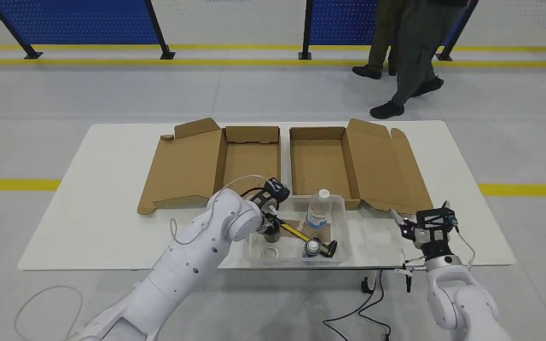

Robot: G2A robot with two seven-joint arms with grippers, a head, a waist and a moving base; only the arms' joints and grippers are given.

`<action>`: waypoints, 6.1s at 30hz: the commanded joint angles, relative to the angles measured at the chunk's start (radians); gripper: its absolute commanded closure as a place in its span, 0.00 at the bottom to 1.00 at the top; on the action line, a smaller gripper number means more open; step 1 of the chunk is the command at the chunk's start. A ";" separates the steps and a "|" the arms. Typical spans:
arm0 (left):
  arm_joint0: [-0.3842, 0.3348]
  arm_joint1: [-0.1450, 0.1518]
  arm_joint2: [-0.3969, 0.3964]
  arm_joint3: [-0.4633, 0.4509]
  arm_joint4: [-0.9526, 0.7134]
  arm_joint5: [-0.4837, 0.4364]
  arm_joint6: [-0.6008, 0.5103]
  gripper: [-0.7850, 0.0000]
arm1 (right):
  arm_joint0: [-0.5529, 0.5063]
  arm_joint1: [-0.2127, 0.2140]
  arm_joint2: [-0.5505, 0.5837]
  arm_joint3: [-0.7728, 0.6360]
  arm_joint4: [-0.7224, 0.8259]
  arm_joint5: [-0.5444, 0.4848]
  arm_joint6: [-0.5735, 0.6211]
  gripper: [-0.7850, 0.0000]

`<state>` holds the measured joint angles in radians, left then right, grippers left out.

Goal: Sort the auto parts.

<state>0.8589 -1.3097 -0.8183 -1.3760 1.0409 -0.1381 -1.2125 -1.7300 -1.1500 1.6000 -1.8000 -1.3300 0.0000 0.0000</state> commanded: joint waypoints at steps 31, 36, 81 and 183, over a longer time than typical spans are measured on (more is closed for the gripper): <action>0.118 0.033 -0.158 -0.154 -0.053 0.031 0.061 1.00 | 0.000 0.000 0.000 0.000 0.000 0.000 0.000 0.00; 0.175 0.047 -0.211 -0.237 -0.068 0.040 0.075 1.00 | 0.000 0.000 0.000 0.000 0.000 0.000 0.000 0.00; -0.033 0.029 -0.206 -0.018 0.097 0.265 0.324 1.00 | 0.000 0.000 0.000 0.000 0.000 0.000 0.000 0.00; 0.379 -0.037 -0.174 -0.301 0.186 0.036 0.812 0.00 | 0.000 0.000 0.000 0.000 0.000 0.000 0.000 0.00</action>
<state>1.2436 -1.3443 -1.0029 -1.6813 1.2294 -0.1065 -0.4038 -1.7300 -1.1500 1.6000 -1.8000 -1.3300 0.0000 0.0000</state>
